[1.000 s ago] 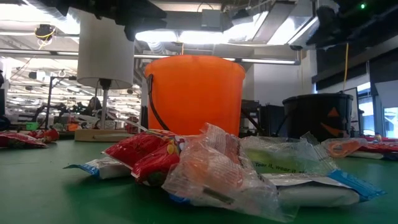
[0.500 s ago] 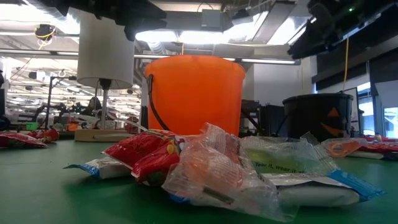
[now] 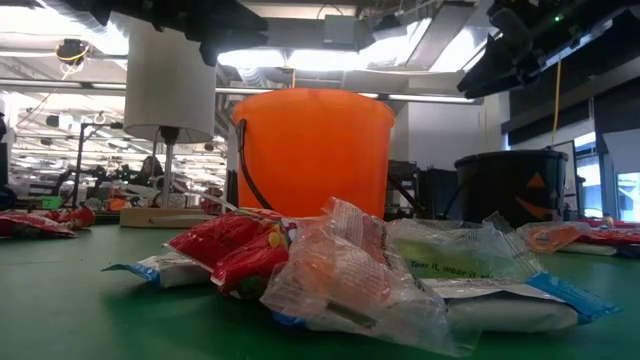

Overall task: Sort candy
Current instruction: Put the red candy into the orange bucket

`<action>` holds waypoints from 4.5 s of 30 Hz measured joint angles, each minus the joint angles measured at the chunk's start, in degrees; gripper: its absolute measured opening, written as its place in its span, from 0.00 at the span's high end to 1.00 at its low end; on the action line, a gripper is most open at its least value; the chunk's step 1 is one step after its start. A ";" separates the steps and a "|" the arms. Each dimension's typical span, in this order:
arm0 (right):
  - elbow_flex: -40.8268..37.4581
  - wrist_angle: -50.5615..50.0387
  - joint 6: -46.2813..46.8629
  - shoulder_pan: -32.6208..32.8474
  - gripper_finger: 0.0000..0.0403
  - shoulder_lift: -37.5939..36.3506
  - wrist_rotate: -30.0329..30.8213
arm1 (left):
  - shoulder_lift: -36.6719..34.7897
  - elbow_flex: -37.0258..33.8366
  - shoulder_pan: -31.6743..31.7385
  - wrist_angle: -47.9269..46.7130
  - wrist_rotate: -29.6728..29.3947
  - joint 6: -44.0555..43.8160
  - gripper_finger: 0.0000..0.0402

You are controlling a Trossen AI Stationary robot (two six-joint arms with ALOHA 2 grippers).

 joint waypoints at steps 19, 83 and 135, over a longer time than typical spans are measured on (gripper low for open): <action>0.00 0.08 4.60 0.99 0.48 -0.02 -8.85 | 0.00 0.00 0.00 0.00 -0.09 -0.39 0.65; -4.03 -26.92 35.21 19.08 0.39 22.23 -21.98 | 0.02 0.00 2.08 -2.08 -0.96 -0.45 0.65; 4.85 6.18 6.45 11.34 0.93 8.77 -4.14 | 0.02 0.00 1.40 -1.35 -0.96 -1.58 0.65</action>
